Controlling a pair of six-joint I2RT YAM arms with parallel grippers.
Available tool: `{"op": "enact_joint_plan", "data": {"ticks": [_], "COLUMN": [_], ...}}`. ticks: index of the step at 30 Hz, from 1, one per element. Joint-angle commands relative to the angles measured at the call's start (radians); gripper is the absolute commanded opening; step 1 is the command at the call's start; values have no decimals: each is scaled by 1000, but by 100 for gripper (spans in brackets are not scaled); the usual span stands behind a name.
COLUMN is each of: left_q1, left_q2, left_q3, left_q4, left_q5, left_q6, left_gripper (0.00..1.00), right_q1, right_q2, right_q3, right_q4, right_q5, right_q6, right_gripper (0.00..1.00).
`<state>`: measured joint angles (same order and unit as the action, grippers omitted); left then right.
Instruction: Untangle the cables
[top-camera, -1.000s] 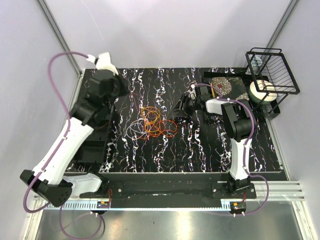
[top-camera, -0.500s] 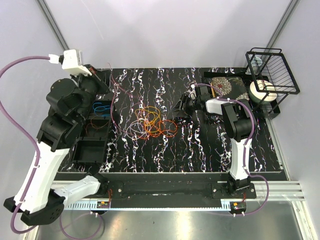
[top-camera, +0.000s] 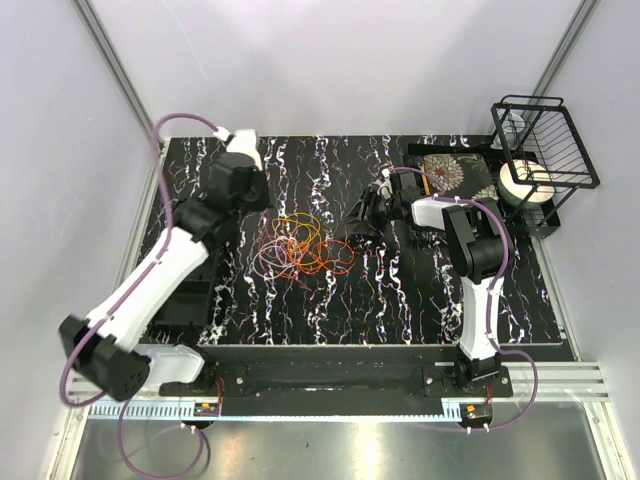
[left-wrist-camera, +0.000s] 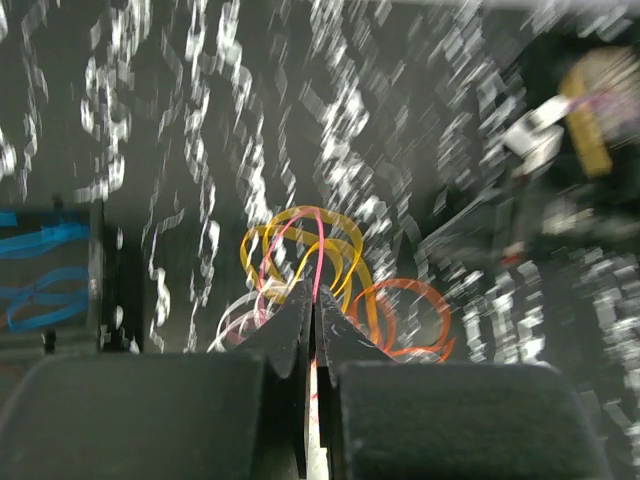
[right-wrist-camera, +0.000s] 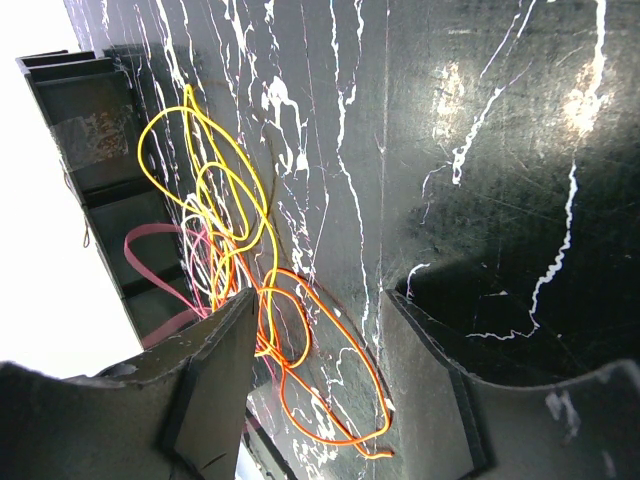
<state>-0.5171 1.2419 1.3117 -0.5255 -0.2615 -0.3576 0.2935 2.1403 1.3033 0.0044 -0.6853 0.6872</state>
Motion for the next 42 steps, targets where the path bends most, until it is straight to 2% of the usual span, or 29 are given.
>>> {"op": "enact_joint_plan", "data": {"ticks": [1,9,21,23,27,28,32,37,42], "left_q1": [-1,-4,-4,-8,-18,-20,-34,-58,-58], "left_q2": [91,275,300,304,304,303,275,261,287], "left_q3": [-63,-106,-246,-261,-287,-292,-322,-364,-393], "left_q4": [62,125,173,173,179,179,179,199,216], "left_q5": [-55,-15,10,13,8,8,-2,-22,-45], "left_q6": [-38,-78,-208,-219,-241,-244,-250,-221,-233], "left_gripper": [0,0,9,20,32,39,50,58,59], "right_q1": [-1,-2,-1,-1,-1,-1,-1,-2,-1], "right_q2": [26,24,26,27,29,29,29,30,30], "right_q3": [7,7,10,10,8,8,10,11,8], "right_q4": [-34,-34,-32,-32,-34,-34,-34,-32,-35], "right_q5": [41,40,35,35,35,35,35,33,33], "right_q6": [-25,-25,-21,-23,-21,-23,-25,-23,-21], "right_gripper": [59,59,59,59,60,60,59,60,59]}}
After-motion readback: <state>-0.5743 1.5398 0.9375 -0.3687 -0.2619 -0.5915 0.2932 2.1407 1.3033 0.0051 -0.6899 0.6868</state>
